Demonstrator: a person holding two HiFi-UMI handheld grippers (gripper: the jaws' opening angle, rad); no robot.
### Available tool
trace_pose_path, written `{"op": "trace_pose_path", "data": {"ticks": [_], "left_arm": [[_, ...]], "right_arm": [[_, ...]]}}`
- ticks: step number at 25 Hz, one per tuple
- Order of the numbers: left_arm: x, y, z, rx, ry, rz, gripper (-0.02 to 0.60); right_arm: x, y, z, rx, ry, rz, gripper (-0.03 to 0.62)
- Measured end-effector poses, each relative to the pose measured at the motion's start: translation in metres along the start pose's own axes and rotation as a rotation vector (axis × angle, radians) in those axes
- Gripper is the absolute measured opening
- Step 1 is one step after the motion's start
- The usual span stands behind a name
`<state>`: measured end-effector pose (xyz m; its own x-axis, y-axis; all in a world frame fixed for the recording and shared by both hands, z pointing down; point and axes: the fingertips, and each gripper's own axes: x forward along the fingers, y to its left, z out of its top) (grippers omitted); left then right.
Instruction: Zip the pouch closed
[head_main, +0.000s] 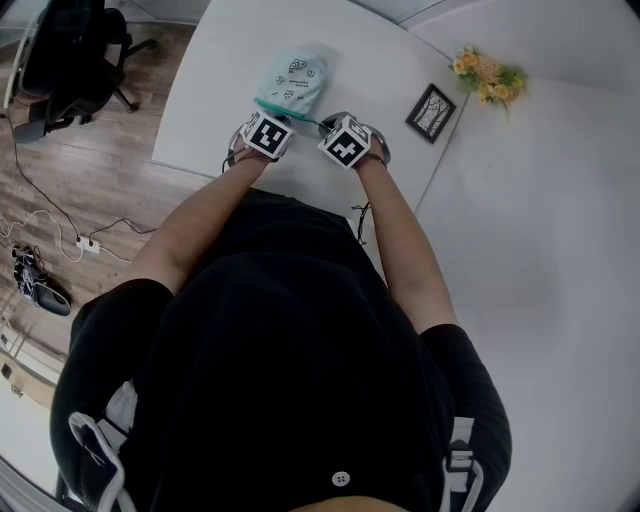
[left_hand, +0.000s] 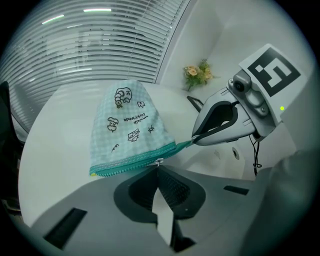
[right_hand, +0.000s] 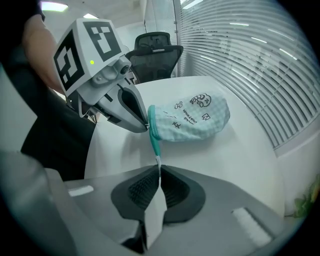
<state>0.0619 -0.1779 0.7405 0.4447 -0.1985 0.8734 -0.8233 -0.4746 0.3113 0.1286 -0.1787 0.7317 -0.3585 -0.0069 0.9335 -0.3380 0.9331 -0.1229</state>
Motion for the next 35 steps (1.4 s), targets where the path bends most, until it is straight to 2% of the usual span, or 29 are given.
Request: {"op": "trace_pose_path", "data": {"ticks": [25, 35], "left_arm": [[-0.011, 0.025, -0.023, -0.052, -0.007, 0.084, 0.008], [-0.007, 0.022, -0.022, -0.055, -0.010, 0.087, 0.008]], "right_arm": [[-0.008, -0.003, -0.022, 0.032, 0.013, -0.039, 0.020], [-0.012, -0.005, -0.030, 0.049, 0.013, -0.051, 0.020]]}}
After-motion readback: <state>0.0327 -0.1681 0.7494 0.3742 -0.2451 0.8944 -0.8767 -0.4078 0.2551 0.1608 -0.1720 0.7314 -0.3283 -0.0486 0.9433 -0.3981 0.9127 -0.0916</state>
